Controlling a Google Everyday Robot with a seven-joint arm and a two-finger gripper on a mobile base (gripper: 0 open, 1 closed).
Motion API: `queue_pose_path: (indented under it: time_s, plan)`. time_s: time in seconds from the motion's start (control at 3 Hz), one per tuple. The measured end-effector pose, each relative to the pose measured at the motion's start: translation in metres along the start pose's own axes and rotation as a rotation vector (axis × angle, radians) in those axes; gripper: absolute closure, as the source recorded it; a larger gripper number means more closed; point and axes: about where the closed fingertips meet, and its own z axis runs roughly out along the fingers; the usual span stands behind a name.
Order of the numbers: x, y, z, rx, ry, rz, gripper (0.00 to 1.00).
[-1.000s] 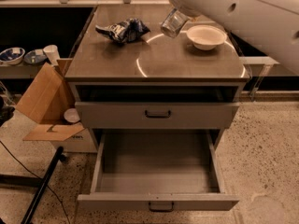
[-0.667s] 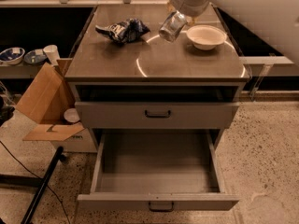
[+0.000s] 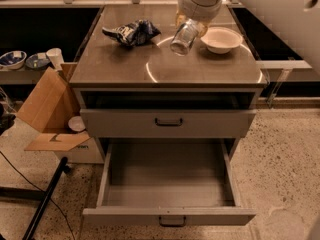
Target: Pick redbull can from middle drawer and place on counter
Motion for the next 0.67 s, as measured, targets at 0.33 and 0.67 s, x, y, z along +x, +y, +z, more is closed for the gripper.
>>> queue_pose_path:
  time_s: [0.33,0.67]
  plan:
    - [0.003,0.002,0.028,-0.041,-0.068,-0.024,1.00]
    - [0.011,0.001,0.050,-0.066,-0.093,-0.024,1.00]
